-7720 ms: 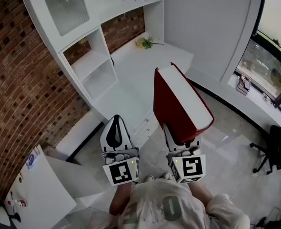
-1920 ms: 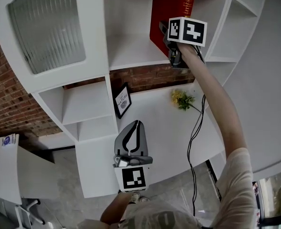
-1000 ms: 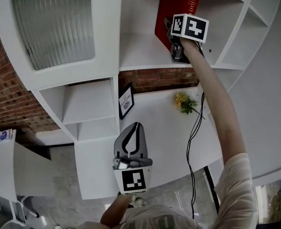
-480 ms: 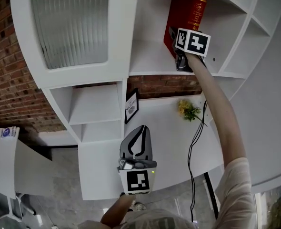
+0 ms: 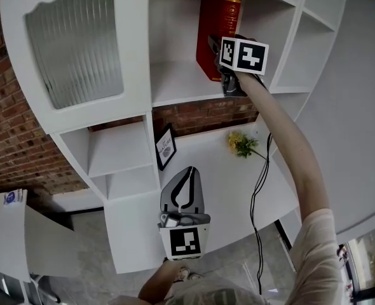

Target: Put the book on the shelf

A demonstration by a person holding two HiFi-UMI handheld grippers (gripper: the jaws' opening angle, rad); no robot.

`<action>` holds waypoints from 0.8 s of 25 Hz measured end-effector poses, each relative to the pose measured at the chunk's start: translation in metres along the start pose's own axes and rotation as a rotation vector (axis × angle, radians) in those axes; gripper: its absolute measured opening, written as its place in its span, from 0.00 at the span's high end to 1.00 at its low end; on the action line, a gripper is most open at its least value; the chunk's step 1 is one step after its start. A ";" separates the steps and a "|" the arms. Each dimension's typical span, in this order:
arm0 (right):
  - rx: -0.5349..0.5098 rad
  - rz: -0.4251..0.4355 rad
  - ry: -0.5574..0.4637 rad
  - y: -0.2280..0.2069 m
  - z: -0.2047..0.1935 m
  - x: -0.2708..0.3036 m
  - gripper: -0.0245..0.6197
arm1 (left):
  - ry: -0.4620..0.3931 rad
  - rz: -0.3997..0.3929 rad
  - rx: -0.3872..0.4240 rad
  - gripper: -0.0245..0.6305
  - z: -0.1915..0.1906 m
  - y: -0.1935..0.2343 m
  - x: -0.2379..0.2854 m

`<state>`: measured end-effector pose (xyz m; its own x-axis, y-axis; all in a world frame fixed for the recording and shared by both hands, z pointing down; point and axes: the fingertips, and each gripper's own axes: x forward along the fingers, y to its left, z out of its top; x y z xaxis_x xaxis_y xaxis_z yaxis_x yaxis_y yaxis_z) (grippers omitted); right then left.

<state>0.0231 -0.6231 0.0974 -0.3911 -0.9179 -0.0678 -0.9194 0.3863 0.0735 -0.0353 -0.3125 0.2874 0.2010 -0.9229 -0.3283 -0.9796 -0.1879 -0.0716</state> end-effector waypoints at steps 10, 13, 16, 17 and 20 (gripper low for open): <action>0.039 0.098 -0.112 0.010 0.039 -0.117 0.48 | -0.042 -0.011 -0.020 0.94 0.032 -0.013 -0.012; 0.005 0.123 -0.207 0.014 0.055 -0.176 0.50 | -0.055 -0.028 -0.020 0.94 0.040 -0.023 -0.013; -0.086 0.099 -0.312 0.012 0.066 -0.234 0.88 | -0.068 -0.049 -0.027 0.94 0.047 -0.035 -0.011; -0.117 0.091 -0.344 0.011 0.068 -0.252 0.93 | -0.072 -0.056 -0.030 0.94 0.050 -0.039 -0.011; -0.172 0.055 -0.412 0.009 0.061 -0.302 0.94 | -0.076 -0.073 -0.034 0.94 0.058 -0.050 -0.010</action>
<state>0.1299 -0.3369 0.0581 -0.4550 -0.7699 -0.4474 -0.8902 0.3810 0.2498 0.0121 -0.2740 0.2395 0.2705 -0.8784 -0.3940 -0.9616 -0.2662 -0.0666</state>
